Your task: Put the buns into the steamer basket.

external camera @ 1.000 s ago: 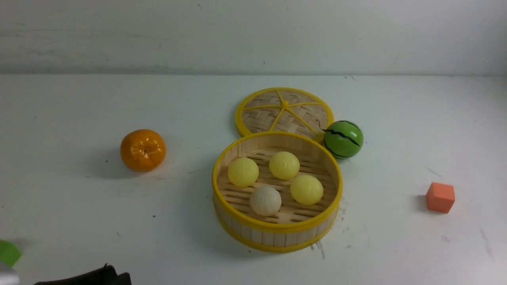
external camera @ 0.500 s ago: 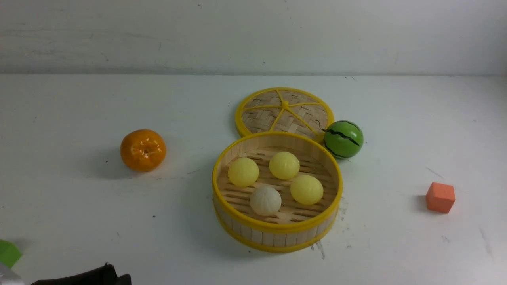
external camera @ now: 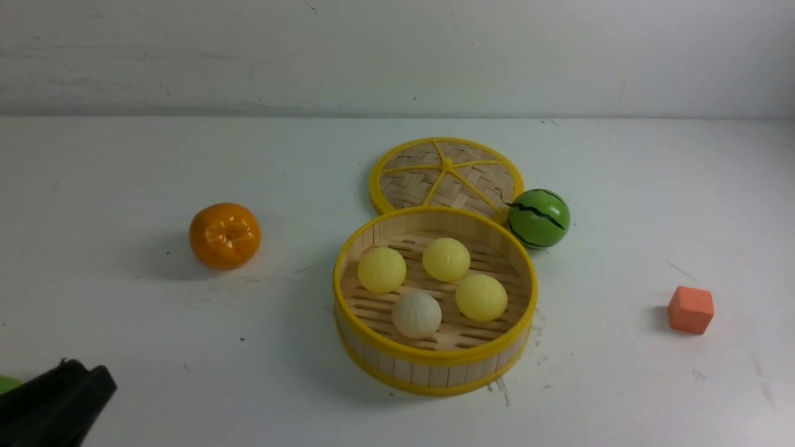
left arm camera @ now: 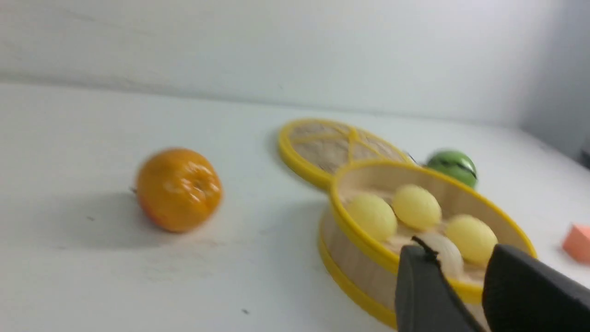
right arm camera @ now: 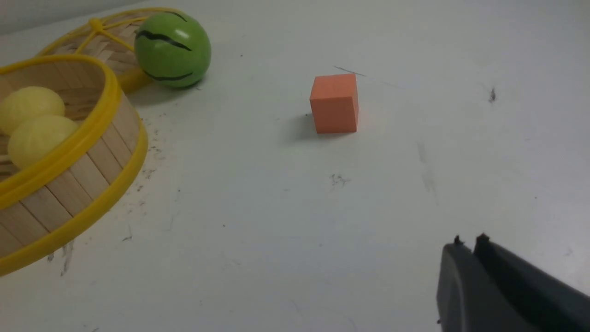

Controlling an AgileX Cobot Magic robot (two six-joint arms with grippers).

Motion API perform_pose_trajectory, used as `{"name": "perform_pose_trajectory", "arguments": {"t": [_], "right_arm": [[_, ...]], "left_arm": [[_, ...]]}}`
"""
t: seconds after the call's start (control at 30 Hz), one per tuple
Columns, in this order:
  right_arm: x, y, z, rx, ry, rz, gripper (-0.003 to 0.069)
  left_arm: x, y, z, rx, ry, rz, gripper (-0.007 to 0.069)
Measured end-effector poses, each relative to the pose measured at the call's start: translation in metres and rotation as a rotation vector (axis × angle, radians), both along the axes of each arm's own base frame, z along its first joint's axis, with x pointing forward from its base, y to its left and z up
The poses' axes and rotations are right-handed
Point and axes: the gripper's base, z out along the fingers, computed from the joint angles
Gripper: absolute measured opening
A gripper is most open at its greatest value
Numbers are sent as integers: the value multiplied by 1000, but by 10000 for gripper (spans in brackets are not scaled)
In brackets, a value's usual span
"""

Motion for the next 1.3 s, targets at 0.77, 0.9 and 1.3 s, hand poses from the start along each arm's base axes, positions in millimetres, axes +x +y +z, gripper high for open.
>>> {"name": "perform_pose_trajectory", "arguments": {"t": [0.77, 0.9, 1.3], "right_arm": [[0, 0, 0, -1, -1, 0, 64], [0, 0, 0, -1, -1, 0, 64], [0, 0, 0, -2, -1, 1, 75]], "left_arm": [[-25, 17, -64, -37, 347, 215, -13], [-25, 17, -64, -43, 348, 216, -13], [-25, 17, -64, -45, 348, 216, -13]]}}
